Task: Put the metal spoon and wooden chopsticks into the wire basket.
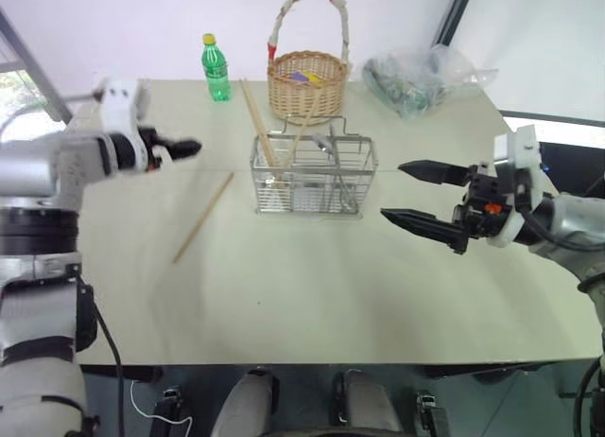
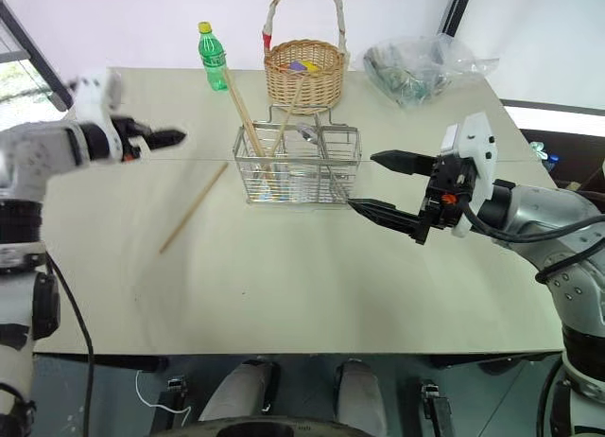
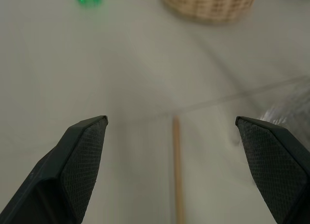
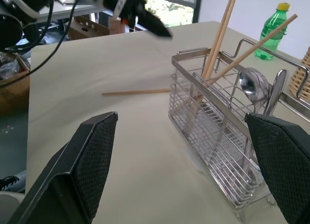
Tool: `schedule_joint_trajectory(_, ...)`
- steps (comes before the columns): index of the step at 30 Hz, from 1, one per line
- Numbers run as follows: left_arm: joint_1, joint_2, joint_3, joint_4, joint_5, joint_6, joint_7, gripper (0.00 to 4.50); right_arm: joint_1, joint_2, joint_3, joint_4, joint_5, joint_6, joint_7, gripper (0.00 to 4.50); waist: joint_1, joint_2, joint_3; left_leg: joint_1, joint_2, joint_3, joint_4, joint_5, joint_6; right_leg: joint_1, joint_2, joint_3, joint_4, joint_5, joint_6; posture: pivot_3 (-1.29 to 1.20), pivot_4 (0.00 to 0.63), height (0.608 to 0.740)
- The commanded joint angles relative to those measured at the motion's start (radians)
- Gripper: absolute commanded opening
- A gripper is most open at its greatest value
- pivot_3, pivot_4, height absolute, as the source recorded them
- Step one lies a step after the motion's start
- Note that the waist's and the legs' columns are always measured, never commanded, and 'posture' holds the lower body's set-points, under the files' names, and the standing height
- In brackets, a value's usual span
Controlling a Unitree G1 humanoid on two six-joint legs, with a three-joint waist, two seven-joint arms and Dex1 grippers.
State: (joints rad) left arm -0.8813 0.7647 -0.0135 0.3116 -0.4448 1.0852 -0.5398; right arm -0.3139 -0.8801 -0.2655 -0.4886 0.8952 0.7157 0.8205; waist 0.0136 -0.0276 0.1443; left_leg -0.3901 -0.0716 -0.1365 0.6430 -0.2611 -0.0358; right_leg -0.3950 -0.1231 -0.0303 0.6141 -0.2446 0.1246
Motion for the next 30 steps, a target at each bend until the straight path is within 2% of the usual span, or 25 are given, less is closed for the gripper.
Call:
schedule_joint_trajectory(1, 0.01, -0.013, -0.097, -0.007, 0.066, -0.027, -0.056, 4.46, -0.003, 0.008, -0.012, -0.035, 0.003, -0.013, -0.008, 4.36, 0.0, 0.0, 0.0, 0.0, 0.0, 0.0, 0.0, 0.0, 0.0, -0.001, -0.001, 0.0, 0.0, 0.0, 0.0, 0.0, 0.15, 0.674)
schedule_joint_trajectory(6, -0.066, -0.085, -0.203, 0.197, 0.171, -0.137, -0.133, 4.46, 0.014, -0.005, -0.019, -0.055, 0.016, 0.0, -0.007, 4.36, 0.0, 0.0, 0.0, -0.001, 0.0, 0.0, 0.0, 0.0, 0.0, -0.002, -0.001, 0.0, 0.0, 0.0, 0.0, 0.0, 0.15, 0.674)
schedule_joint_trajectory(10, -0.194, -0.166, -0.258, 0.504, 0.285, -0.289, -0.179, 4.46, 0.015, -0.015, -0.032, -0.066, 0.038, 0.018, -0.013, 4.36, 0.0, 0.0, 0.0, -0.001, 0.0, 0.0, 0.0, 0.0, 0.0, -0.001, -0.001, 0.0, 0.0, 0.0, 0.0, 0.0, 0.15, 0.674)
schedule_joint_trajectory(15, -0.301, -0.241, -0.271, 0.782, 0.393, -0.442, -0.207, 4.46, 0.015, -0.028, -0.046, -0.076, 0.061, 0.039, -0.017, 4.36, -0.002, 0.0, 0.0, -0.002, -0.001, 0.001, 0.0, -0.001, 0.001, -0.002, -0.002, 0.0, 0.0, 0.0, 0.0, 0.0, 0.15, 0.674)
schedule_joint_trajectory(21, -0.339, -0.287, -0.238, 0.933, 0.458, -0.528, -0.185, 4.46, 0.015, -0.034, -0.051, -0.094, 0.074, 0.05, -0.028, 4.36, -0.001, 0.0, 0.0, -0.001, 0.0, 0.002, 0.0, -0.001, 0.001, -0.002, -0.002, -0.001, 0.0, 0.0, 0.001, 0.0, 0.15, 0.674)
schedule_joint_trajectory(24, -0.341, -0.297, -0.206, 0.957, 0.466, -0.544, -0.171, 3.58, 0.014, -0.035, -0.054, -0.098, 0.079, 0.053, -0.038, 4.36, -0.001, 0.0, 0.0, -0.001, 0.0, 0.002, 0.0, -0.001, 0.001, -0.001, -0.002, -0.001, 0.0, 0.0, 0.001, 0.0, 0.15, 0.674)
schedule_joint_trajectory(30, -0.344, -0.3, -0.172, 0.971, 0.492, -0.557, -0.164, 0.46, 0.019, -0.033, -0.052, -0.105, 0.081, 0.052, -0.044, 4.36, -0.002, 0.0, 0.0, -0.001, 0.0, 0.002, 0.0, -0.001, 0.001, -0.001, -0.002, -0.001, 0.001, 0.0, 0.001, 0.0, 0.15, 0.674)
